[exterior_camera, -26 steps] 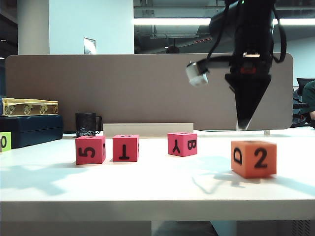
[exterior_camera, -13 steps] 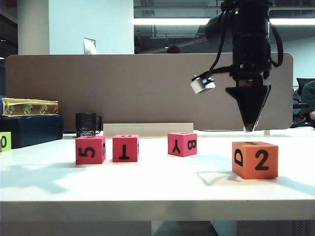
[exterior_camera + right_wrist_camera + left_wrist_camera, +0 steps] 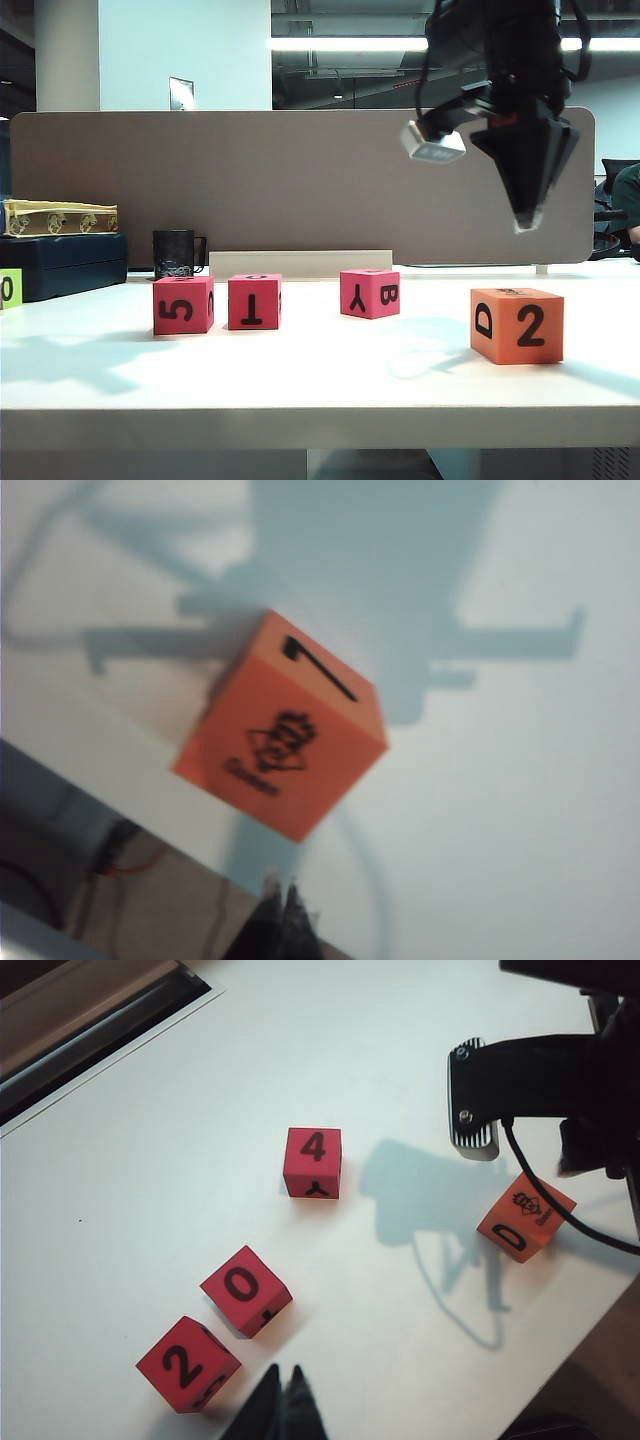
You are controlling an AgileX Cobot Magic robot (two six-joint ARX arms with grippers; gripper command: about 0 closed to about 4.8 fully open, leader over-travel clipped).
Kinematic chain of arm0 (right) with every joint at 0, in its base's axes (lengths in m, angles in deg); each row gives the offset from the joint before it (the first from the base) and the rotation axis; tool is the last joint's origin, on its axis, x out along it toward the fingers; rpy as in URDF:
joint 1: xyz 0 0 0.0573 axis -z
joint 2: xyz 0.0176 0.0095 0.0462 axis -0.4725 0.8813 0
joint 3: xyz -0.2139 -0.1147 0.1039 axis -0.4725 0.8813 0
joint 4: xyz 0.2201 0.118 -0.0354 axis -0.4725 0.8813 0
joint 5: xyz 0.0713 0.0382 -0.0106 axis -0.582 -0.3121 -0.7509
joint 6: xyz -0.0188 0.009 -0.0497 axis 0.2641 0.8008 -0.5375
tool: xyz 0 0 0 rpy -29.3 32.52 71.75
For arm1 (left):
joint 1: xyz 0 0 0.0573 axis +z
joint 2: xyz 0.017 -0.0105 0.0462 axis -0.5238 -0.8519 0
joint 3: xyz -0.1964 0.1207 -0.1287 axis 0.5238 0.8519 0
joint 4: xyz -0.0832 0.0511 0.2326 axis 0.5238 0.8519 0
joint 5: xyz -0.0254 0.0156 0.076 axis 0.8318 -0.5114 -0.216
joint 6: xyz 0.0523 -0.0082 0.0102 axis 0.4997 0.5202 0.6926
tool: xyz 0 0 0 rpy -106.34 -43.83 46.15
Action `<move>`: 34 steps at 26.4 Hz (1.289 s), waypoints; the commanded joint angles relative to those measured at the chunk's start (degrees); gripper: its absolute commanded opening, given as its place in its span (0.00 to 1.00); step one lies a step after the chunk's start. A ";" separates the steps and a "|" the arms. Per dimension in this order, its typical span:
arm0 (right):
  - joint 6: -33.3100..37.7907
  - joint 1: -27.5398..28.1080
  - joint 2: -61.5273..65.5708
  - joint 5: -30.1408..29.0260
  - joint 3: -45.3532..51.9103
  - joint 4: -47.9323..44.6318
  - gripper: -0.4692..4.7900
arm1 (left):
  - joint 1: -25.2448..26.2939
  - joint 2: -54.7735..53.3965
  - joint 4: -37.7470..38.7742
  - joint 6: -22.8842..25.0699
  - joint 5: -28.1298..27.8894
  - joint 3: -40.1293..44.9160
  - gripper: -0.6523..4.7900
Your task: Select the appropriate blocks from the scattered letter blocks on the table and arrange them in a row to spell out "2024".
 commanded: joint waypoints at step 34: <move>8.39 -1.09 -2.99 -4.33 14.78 -8.26 0.07 | 0.00 -1.68 -1.81 1.49 0.31 -0.31 0.11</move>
